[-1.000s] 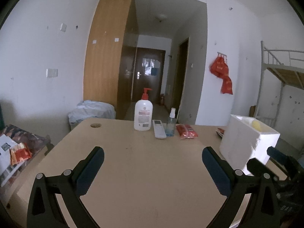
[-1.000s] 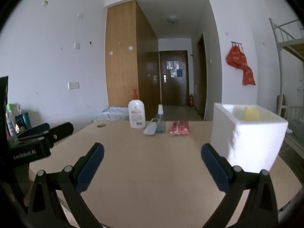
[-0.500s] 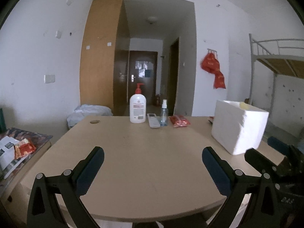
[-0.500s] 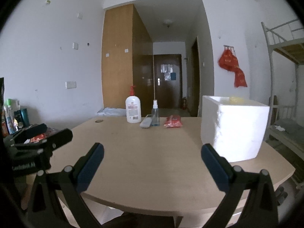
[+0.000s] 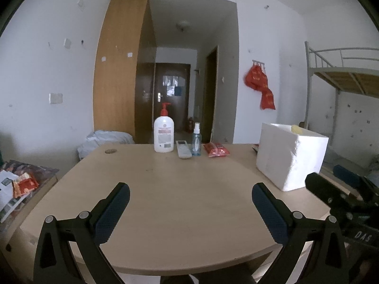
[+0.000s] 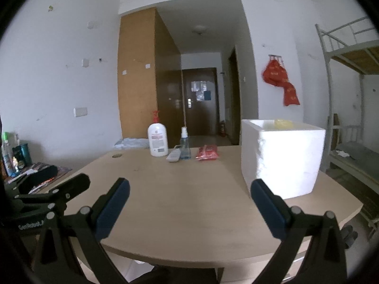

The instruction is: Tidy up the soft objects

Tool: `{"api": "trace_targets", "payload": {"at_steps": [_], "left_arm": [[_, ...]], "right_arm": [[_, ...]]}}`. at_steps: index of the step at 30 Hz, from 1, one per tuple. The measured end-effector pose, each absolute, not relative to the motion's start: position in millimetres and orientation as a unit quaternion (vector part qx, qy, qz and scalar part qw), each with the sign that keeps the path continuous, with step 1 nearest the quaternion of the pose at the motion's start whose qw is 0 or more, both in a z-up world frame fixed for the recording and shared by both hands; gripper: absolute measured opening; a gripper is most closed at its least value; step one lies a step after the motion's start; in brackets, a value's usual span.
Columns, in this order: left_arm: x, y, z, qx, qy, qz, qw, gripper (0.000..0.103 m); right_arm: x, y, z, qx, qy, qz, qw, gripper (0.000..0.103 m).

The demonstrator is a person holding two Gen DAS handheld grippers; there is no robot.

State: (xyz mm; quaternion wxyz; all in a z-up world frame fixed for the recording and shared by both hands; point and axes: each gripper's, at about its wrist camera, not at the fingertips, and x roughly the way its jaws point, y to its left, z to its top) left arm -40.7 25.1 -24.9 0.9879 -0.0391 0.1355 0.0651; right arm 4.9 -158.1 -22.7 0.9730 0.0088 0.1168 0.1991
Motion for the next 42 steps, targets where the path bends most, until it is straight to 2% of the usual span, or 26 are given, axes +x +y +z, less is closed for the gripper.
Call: {"api": "trace_targets", "payload": {"at_steps": [42], "left_arm": [[-27,20,-21,-0.038,0.142,0.051,0.988,0.103]], "right_arm": [[10,-168,-24,0.001,0.126,0.172,0.977,0.103]]}}
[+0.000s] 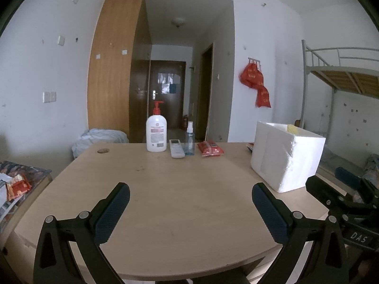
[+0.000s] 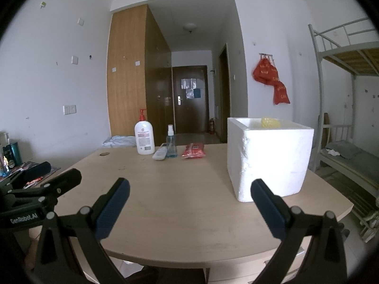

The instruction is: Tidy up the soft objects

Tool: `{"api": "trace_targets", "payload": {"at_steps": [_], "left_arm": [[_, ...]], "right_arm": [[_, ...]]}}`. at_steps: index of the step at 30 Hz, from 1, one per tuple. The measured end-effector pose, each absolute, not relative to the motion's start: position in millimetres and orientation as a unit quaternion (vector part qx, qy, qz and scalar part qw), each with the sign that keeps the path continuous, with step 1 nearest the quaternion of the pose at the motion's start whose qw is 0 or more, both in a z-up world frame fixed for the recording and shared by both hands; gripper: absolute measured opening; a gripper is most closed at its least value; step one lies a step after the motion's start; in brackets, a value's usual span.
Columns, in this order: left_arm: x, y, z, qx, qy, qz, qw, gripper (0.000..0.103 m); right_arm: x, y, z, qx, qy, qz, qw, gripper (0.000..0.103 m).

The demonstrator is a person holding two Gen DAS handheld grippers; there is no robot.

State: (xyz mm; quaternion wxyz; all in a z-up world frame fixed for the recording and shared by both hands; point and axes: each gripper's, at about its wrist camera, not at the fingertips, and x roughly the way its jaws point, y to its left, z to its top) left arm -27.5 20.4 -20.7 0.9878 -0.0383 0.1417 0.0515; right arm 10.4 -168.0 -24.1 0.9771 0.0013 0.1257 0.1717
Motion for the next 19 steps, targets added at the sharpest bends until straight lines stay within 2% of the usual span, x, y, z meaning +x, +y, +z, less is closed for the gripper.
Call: {"api": "trace_targets", "payload": {"at_steps": [19], "left_arm": [[-26.2,15.9,-22.2,-0.038,0.140,0.049,0.988,0.103]], "right_arm": [[9.5,-167.9,-22.4,0.002,0.129,0.171,0.977,0.103]]}}
